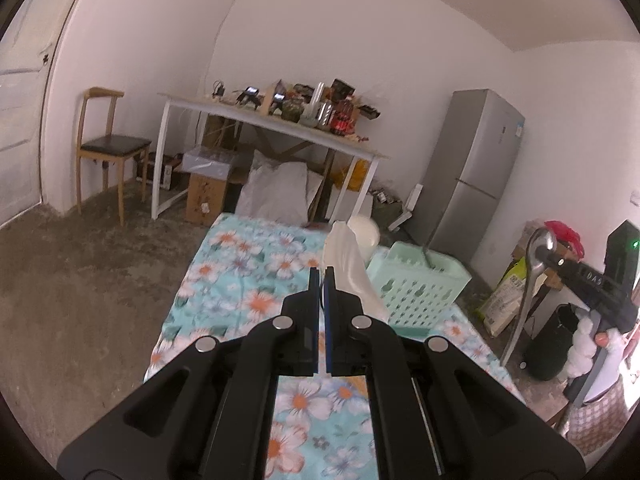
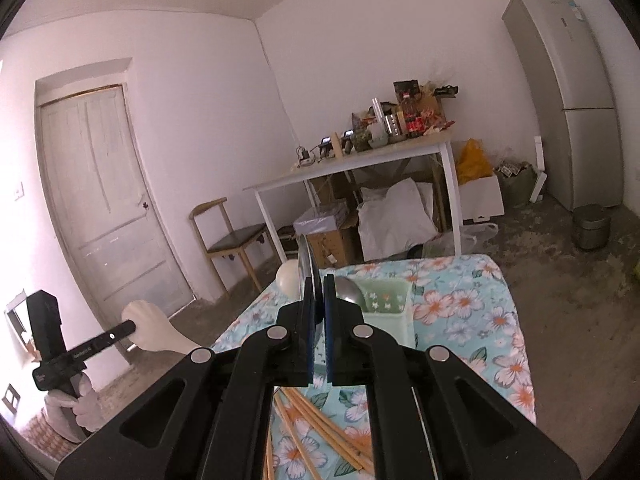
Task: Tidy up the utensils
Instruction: 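Lift the metal spoon above the holder with the right tool while the left tool raises the spatula over it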
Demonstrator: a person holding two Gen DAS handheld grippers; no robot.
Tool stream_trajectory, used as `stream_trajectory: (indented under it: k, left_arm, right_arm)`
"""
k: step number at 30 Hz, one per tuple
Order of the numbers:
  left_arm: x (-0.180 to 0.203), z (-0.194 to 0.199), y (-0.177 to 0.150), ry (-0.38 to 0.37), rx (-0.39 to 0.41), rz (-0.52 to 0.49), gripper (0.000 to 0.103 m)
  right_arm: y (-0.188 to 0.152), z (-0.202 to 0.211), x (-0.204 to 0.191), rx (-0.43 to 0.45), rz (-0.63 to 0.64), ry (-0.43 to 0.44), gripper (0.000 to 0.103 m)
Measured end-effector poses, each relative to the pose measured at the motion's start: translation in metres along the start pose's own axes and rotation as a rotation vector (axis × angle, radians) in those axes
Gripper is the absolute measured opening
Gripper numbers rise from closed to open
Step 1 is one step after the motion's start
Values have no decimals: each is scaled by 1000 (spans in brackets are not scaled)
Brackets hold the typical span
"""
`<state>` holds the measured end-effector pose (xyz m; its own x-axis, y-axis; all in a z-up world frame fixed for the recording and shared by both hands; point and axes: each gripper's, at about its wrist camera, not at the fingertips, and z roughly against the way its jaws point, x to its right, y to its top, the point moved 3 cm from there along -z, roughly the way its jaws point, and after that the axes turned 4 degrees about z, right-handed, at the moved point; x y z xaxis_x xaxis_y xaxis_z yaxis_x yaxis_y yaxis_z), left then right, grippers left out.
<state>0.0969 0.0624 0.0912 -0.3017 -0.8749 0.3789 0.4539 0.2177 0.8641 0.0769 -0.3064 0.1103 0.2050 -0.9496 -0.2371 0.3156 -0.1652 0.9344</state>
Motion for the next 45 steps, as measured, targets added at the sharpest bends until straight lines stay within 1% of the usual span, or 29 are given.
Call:
stream_trajectory:
  k: [3,9,16,19,22,24,26,29,31,32,36,40,43,45]
  left_arm:
    - [18,-5,19,-17,13,-31,1]
    - [60,-18,52,-46,53,-142,1]
    - [97,-48,71,15,65,-302,1]
    - [104,-61,73,46,47,-335,1]
    - [105,-65,78,45,48,-335,1]
    - [103,-67,79,44,48,-333,1]
    - [103,-67,80,24,41,-317,1]
    - [105,-65,80,-29,37,-301,1]
    - [110,-64,79,-72,33,-289,1]
    - [116,-66,79,-106,31,-282,1]
    - [139,-84,73,-152,9,-310,1]
    - [160,-116,63,-155,-26,-358,1]
    - [170,-142,54,-120,-60,-400,1]
    - [175,-161,48,-102,-98,-417,1]
  right_arm:
    - [9,0,3,9,1,2,4]
    - [33,4,7,73,5,12,4]
    - [61,6,9,145,48,12,4]
    - [74,6,12,175,58,6,4]
    - [84,5,14,203,81,-12,4]
    - [90,2,16,213,94,-24,4]
    - [93,1,16,223,105,-41,4]
    - [97,3,18,243,117,-62,4]
    - [99,8,19,258,134,-93,4]
    - [101,9,21,264,140,-109,4]
    - [103,22,29,281,141,-160,4]
    - [102,36,40,289,129,-197,4]
    - [102,40,47,290,121,-211,4]
    - [101,41,51,289,114,-213,4]
